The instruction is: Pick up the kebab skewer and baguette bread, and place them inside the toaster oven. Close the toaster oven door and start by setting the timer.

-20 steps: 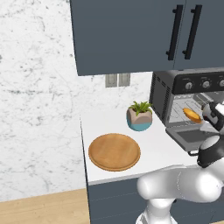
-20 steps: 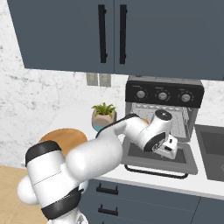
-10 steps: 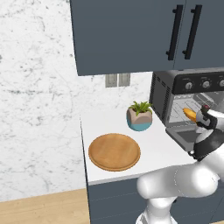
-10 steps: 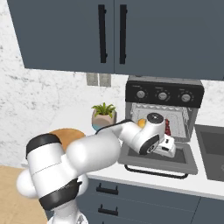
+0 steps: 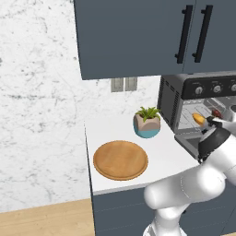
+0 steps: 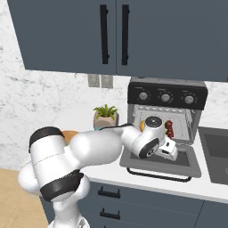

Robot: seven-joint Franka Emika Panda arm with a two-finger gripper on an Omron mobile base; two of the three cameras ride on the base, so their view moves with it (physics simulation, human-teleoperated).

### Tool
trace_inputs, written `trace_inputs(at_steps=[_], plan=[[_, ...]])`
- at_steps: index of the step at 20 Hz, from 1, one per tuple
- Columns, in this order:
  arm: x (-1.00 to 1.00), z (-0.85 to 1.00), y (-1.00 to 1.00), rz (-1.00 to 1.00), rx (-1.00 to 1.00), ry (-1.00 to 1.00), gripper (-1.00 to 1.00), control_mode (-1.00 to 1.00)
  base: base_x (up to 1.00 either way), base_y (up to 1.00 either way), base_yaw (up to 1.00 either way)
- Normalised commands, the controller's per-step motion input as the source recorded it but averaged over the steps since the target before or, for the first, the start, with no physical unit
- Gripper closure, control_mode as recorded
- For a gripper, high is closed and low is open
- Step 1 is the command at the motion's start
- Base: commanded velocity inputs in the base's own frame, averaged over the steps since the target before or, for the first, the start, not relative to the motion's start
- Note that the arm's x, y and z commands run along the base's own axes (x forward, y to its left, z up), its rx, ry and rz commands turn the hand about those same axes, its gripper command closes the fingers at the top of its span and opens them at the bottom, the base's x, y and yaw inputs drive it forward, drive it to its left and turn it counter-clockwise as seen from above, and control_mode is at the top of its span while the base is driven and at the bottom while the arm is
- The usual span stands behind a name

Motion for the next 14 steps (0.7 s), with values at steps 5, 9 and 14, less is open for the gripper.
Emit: trace_inputs(at_steps=[5,9,14], plan=[[0.39,-0.03,-0.04,-0.17,0.0,0.0,-1.0,-1.0,0.0,0.0,0.0],[0.28,-0.01,-0.13,-0.12,0.0,0.0,-1.0,-1.0,0.0,0.0,0.0],[0.06,0.0,-0.32,-0.09,0.0,0.0,-1.0,-1.0,0.0,0.0,0.0]])
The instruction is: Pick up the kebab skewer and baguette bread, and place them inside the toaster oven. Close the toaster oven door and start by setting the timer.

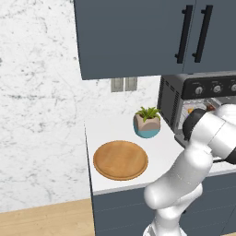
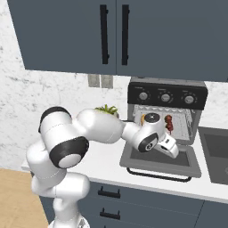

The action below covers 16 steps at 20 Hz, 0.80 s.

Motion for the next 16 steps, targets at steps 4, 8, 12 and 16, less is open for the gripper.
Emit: trace_inputs(at_steps=[4,8,12,16], plan=[[0.12,0.0,-0.36,-0.1,0.0,0.0,-1.0,-1.0,0.0,0.0,0.0],[0.26,0.0,-0.09,-0.13,0.0,0.0,-1.0,-1.0,0.0,0.0,0.0],[0.21,0.0,0.0,-0.11,0.01,-0.01,-1.0,-1.0,0.0,0.0,0.0],[0.16,0.0,0.0,-0.08,0.03,-0.03,-1.0,-1.0,0.0,0.0,0.0]])
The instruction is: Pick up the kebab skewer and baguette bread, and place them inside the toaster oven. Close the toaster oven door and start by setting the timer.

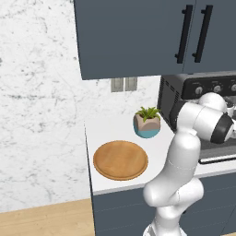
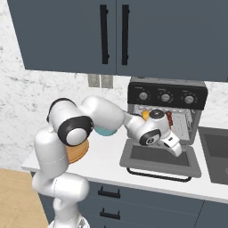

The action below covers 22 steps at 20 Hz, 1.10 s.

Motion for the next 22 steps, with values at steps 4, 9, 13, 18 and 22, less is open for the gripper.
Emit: trace_inputs(at_steps=[4,9,13,18,22], plan=[[0.2,0.0,0.0,-0.07,0.04,-0.03,-1.0,-1.0,0.0,0.0,0.0],[0.18,0.0,0.0,-0.07,0.04,-0.04,-1.0,-1.0,0.0,0.0,0.0],[0.3,0.0,0.0,-0.09,0.04,-0.03,-1.0,-1.0,0.0,0.0,0.0],[0.22,0.0,0.0,-0.08,0.03,-0.05,-1.0,-1.0,0.0,0.0,0.0],[0.24,0.0,0.06,-0.1,0.0,-0.05,-1.0,-1.0,0.0,0.0,0.0]])
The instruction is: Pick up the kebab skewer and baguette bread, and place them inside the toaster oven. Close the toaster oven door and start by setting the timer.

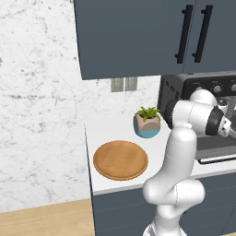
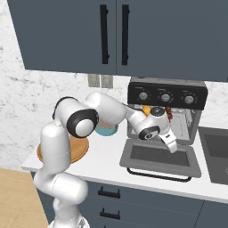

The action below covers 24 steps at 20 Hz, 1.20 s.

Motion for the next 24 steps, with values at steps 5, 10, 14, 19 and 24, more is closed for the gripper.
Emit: trace_inputs(at_steps=[5,10,14,19,24], plan=[[0.13,0.0,0.01,-0.08,0.01,-0.03,-1.0,-1.0,0.0,0.0,0.0],[0.09,0.0,0.0,-0.08,0.01,0.0,-1.0,-1.0,0.0,0.0,0.0],[-0.22,0.0,0.0,-0.01,0.02,-0.02,-1.0,-1.0,0.0,0.0,0.0],[-0.68,0.16,0.0,0.0,0.02,0.0,-1.0,-1.0,0.0,0.0,0.0],[-0.76,0.31,0.23,0.13,0.01,0.0,-1.0,-1.0,0.0,0.0,0.0]])
